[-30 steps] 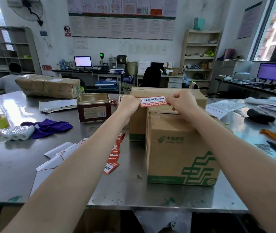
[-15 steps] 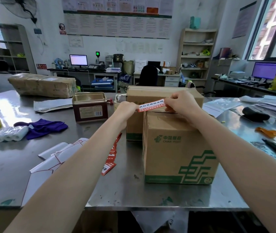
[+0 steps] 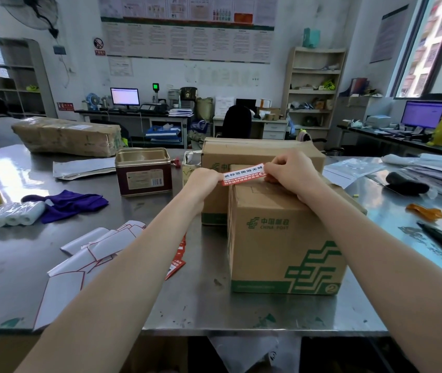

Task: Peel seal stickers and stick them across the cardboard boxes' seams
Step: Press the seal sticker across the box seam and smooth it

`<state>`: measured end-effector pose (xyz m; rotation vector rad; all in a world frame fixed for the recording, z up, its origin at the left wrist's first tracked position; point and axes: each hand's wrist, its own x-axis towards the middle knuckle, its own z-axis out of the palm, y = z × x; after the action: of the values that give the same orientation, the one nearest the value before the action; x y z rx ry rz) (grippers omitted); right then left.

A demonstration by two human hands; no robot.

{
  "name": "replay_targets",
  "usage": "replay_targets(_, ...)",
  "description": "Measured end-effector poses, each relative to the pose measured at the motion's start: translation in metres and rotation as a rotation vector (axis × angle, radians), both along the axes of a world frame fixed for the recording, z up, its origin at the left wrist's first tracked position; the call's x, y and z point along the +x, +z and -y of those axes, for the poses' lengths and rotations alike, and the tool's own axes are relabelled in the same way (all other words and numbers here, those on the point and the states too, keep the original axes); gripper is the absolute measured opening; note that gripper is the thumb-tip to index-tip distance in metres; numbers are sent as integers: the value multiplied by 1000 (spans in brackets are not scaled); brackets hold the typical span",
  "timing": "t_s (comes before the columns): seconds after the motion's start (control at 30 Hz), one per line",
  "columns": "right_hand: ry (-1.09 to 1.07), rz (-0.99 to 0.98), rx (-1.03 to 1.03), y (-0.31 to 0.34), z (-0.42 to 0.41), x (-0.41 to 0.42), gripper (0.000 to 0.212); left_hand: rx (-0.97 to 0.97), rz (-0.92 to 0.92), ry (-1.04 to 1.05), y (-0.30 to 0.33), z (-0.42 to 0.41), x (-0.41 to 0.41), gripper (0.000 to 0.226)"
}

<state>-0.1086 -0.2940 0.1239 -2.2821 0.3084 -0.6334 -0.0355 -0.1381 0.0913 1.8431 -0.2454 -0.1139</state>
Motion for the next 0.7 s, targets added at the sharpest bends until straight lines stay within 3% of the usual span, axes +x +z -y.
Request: replay_targets(0.7, -26, -11, -129, -4, -2, -2, 23, -117, -121, 19, -13, 6, -3, 34)
